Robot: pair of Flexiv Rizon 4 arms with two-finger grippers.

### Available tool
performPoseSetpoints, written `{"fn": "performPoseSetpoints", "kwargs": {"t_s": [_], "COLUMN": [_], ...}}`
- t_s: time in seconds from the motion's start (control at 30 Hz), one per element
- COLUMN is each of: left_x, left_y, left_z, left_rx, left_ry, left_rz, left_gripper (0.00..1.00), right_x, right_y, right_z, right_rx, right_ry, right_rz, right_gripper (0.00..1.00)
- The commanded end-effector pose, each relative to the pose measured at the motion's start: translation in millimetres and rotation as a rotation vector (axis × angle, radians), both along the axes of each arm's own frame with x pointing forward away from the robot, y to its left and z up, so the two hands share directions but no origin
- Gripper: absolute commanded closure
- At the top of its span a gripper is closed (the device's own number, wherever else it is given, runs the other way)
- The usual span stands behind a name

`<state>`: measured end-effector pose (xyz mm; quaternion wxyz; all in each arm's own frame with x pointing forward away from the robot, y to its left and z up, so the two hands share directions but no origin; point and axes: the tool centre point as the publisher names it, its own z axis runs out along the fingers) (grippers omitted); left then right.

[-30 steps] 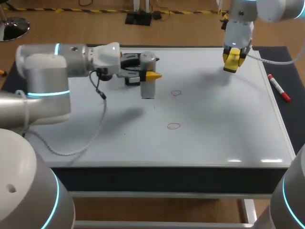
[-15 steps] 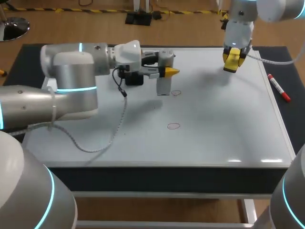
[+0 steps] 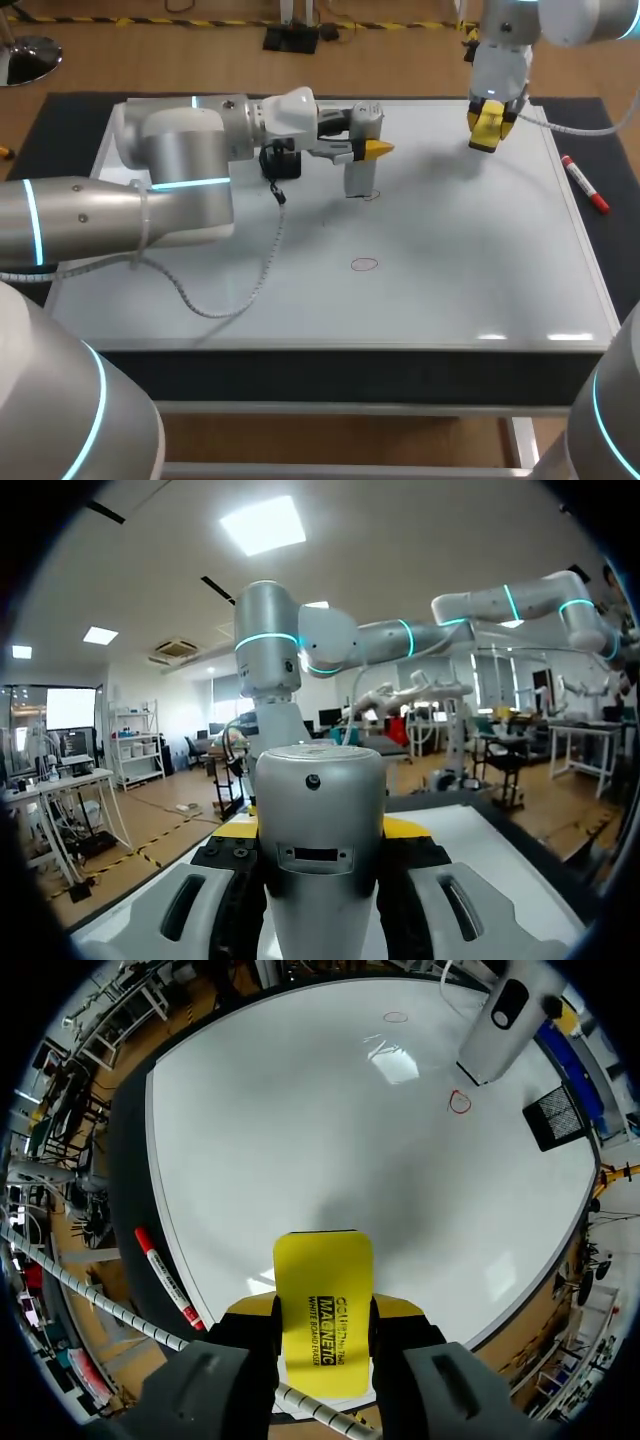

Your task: Pick up the inspection probe, press it on each red-marked spot on the whiteboard one by one, put down the probe, pick up the eraser, and wipe off all the red marks.

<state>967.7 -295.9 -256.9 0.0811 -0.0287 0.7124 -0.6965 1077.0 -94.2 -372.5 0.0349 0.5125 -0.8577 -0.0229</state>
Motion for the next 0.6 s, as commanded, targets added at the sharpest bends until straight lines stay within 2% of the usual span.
{"fn": "performPoseSetpoints", "kwargs": {"t_s": [0.03,0.6], "left_x": [8.3,23.7], "left_y": [-10.7,-20.5], "left_z": [-7.9,-21.9], "left_rx": [-0.008,-0.032], "left_ry": [-0.002,-0.004], "left_rz": [-0.005,-0.026], "left_gripper": [1.0,1.0], "right_x": [1.9,1.9], "right_y": [-0.7,-0.7], "right_z": [0.8,0.8], "right_rx": [-0.002,-0.002], "right_ry": [0.004,0.004], "right_rz": [0.003,0.003], "right_gripper": [1.0,1.0]}}
